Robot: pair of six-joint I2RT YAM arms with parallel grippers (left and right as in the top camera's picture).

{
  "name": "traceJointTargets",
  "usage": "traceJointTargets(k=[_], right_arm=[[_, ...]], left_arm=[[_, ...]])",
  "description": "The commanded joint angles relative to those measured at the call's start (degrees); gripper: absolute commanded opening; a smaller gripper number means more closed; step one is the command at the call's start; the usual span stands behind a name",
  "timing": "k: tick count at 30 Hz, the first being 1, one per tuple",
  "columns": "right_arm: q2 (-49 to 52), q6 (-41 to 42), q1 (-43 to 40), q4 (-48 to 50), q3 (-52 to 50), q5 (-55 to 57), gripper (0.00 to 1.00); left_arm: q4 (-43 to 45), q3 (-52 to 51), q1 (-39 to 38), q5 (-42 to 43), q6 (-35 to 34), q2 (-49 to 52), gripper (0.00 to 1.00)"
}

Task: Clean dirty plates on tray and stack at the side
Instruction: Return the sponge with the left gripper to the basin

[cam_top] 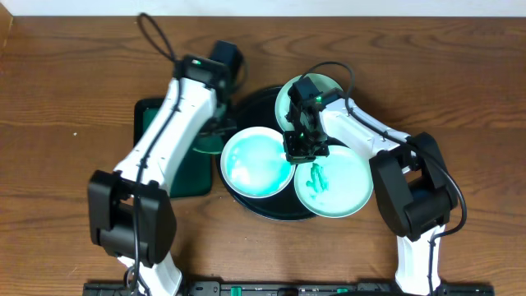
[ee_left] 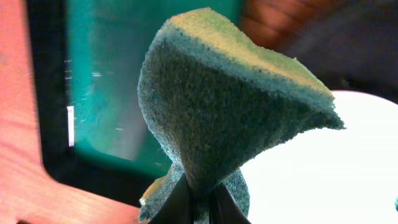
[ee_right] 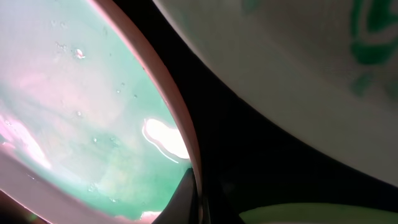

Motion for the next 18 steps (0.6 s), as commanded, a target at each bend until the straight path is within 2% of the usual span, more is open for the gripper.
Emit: traceJointTargets(k=[1, 7, 18], right_arm=[[0.9, -2.1, -0.1, -0.3, -0.9, 2.1, 0.01], [0.9, -5.2, 0.1, 0.4, -0.5, 4.5, 0.01], [0.9, -7.6, 3.3, -0.3, 4.3, 9.4, 0.01]], left_arm=[[-0.9, 0.3, 5.8, -1.9, 0.5, 0.4, 0.07], [-1.7, -1.6, 14.6, -1.3, 0.5, 0.6, 0.08], [-1.1, -4.6, 16.7, -1.3, 0.5, 0.7, 0.08]])
